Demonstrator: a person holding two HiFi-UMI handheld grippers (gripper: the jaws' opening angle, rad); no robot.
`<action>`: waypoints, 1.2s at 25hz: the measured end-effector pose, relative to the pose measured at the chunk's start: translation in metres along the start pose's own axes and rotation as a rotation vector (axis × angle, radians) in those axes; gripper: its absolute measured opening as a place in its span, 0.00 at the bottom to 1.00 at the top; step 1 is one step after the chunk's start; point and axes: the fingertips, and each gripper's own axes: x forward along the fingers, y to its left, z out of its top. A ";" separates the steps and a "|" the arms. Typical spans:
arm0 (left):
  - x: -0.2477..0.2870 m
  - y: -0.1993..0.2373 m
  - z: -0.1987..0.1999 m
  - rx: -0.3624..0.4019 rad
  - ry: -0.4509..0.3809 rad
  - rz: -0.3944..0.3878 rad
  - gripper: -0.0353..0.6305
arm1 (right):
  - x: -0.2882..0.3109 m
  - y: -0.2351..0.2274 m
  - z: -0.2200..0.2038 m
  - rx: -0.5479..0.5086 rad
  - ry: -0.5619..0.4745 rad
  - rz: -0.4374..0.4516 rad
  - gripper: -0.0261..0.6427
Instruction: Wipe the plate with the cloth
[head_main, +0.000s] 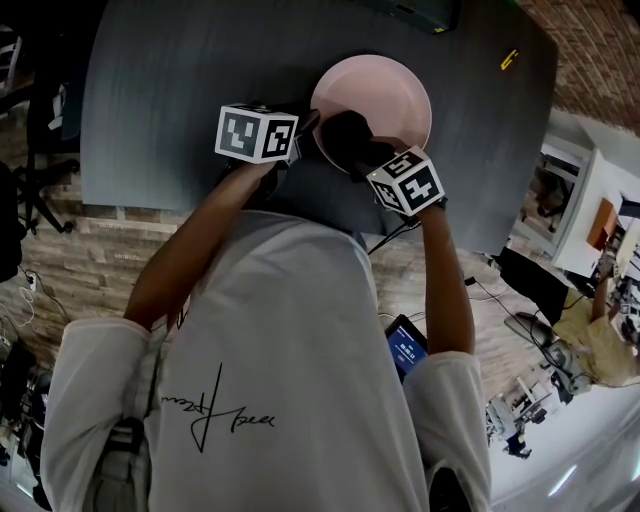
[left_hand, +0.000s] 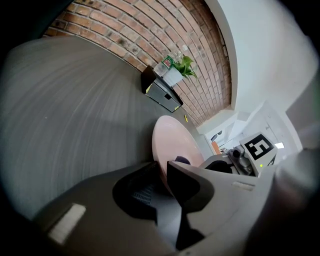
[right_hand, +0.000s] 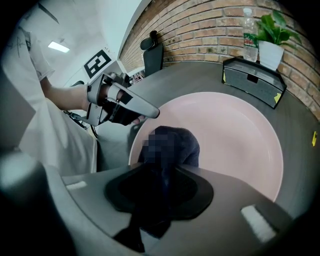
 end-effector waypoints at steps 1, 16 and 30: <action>0.000 0.000 0.000 0.002 0.002 -0.002 0.18 | -0.001 -0.001 -0.001 -0.002 0.004 -0.001 0.21; 0.001 -0.003 0.000 -0.011 0.003 -0.002 0.18 | -0.012 -0.009 -0.017 -0.028 0.051 0.013 0.21; 0.001 0.000 -0.001 -0.033 0.005 -0.011 0.17 | -0.019 -0.020 -0.030 -0.063 0.105 0.020 0.21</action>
